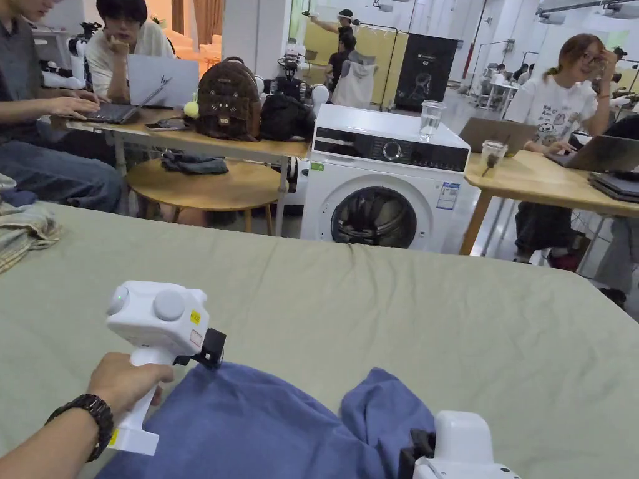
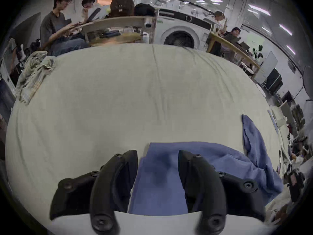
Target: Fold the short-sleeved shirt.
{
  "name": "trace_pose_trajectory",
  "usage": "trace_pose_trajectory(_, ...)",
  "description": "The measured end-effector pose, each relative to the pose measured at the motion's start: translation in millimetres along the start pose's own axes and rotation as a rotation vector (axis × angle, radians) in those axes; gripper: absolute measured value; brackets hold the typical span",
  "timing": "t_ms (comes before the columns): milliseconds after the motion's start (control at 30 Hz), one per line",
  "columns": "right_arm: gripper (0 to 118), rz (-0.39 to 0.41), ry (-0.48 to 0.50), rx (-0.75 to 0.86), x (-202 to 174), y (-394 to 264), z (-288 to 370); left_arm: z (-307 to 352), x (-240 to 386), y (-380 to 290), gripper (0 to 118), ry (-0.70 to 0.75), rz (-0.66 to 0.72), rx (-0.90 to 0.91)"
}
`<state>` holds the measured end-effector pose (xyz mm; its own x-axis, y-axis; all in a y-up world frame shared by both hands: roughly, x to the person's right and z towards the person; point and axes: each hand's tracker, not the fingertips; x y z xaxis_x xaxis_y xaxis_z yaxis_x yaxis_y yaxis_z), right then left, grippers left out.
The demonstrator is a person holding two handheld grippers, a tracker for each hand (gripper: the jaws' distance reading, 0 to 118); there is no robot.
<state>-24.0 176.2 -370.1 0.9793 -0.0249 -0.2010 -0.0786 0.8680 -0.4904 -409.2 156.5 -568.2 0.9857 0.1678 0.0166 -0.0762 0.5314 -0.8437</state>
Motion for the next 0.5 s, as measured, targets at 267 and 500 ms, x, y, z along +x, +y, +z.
trace_pose_trajectory(267,0,-0.021,-0.030,-0.026,20,3,-3,-30,43,-33,26,0.121,-0.192,0.001)
trace_pose_trajectory(500,0,-0.061,-0.056,-0.086,57,23,-9,31,45,-66,0,0.097,-0.131,0.052)
